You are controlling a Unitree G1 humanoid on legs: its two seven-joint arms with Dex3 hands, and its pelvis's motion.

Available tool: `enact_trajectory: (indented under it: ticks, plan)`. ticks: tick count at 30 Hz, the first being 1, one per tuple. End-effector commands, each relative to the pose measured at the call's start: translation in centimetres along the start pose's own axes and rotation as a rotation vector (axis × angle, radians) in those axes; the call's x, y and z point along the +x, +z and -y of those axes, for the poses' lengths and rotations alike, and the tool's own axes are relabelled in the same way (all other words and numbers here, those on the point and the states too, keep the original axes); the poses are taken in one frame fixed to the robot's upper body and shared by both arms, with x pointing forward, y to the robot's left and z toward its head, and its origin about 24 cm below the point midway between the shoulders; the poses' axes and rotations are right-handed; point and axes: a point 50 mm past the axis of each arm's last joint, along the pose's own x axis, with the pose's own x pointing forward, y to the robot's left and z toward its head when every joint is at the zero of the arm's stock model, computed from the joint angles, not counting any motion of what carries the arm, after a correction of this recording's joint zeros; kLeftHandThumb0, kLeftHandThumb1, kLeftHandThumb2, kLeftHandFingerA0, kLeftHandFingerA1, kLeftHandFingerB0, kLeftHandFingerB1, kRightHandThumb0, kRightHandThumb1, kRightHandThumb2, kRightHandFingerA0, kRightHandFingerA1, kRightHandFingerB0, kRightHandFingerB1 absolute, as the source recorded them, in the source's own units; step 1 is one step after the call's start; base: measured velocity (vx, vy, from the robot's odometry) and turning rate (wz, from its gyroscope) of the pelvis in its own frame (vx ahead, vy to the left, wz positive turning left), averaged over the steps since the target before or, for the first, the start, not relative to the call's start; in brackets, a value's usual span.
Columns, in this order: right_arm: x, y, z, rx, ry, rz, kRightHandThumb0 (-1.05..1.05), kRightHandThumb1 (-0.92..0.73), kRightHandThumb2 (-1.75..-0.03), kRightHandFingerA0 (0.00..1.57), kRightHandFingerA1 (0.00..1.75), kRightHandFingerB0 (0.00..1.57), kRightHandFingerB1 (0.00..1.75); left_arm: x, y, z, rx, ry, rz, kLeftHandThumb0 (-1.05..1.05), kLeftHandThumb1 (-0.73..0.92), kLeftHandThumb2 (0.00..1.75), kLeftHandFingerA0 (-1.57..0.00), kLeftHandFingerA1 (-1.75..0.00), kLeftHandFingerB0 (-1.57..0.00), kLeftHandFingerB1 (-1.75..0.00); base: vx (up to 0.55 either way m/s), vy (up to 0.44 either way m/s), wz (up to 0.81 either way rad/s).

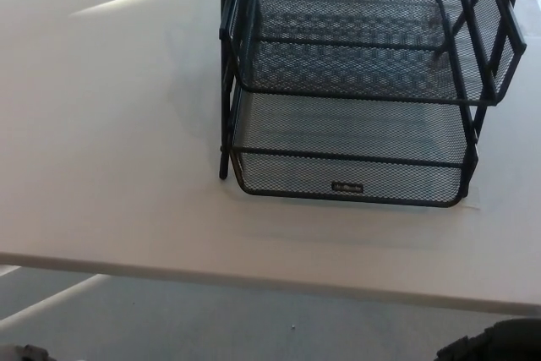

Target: A balck drawer is kept on the middle of the table and the robot uses its right hand to push it back away from the robot

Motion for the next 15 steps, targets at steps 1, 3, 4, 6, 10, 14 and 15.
enact_trajectory:
  ticks: [1, 3, 4, 6, 10, 14, 15]
  plan:
    - [-0.4, -6.7, 1.9, -0.102, -0.431, -0.342, -0.54, -0.74, -0.63, 0.49, 0.43, 0.38, 0.37, -0.6, -1.3, 0.0, -0.032, 0.011, -0.023, -0.56, 0.76, 0.63, -0.42, -0.36, -0.3, -0.31, 0.0, 0.0, 0.0]
    - [-0.5, -7.0, 2.3, -0.139, -0.457, -0.419, -0.52, -0.75, -0.63, 0.48, 0.41, 0.38, 0.36, -0.7, -1.5, 0.1, -0.029, 0.012, -0.024, -0.57, 0.75, 0.62, -0.44, -0.36, -0.32, -0.31, 0.0, 0.0, 0.0]
    - [-0.5, -7.1, 2.5, -0.16, -0.465, -0.445, -0.52, -0.75, -0.63, 0.48, 0.41, 0.38, 0.36, -0.7, -1.5, 0.1, -0.031, 0.015, -0.025, -0.57, 0.75, 0.62, -0.44, -0.36, -0.32, -0.31, 0.0, 0.0, 0.0]
    - [-0.1, -7.7, 2.9, -0.172, -0.478, -0.516, -0.5, -0.6, -0.97, 0.41, 0.57, 0.27, 0.48, -0.7, -1.5, 0.2, -0.027, 0.011, -0.026, -0.57, 0.75, 0.62, -0.42, -0.35, -0.31, -0.31, 0.0, 0.0, 0.0]
    - [0.4, -8.2, 3.4, -0.202, -0.499, -0.583, -0.52, -0.73, -0.62, 0.5, 0.42, 0.44, 0.36, -0.6, -1.5, 0.2, -0.035, 0.009, -0.022, -0.57, 0.75, 0.61, -0.43, -0.35, -0.33, -0.31, 0.0, 0.0, 0.0]
    - [1.8, -8.8, 3.6, -0.168, -0.53, -0.67, -0.49, -0.71, -0.61, 0.49, 0.41, 0.43, 0.36, -0.6, -1.5, 0.3, -0.036, 0.007, -0.019, -0.56, 0.75, 0.63, -0.43, -0.36, -0.32, -0.32, 0.0, 0.0, 0.0]
    - [2.2, -8.8, 3.6, -0.177, -0.53, -0.671, -0.49, -0.71, -0.61, 0.5, 0.43, 0.43, 0.37, -0.6, -1.5, 0.3, -0.029, 0.007, -0.028, -0.58, 0.72, 0.63, -0.43, -0.36, -0.31, -0.32, 0.0, 0.0, 0.0]
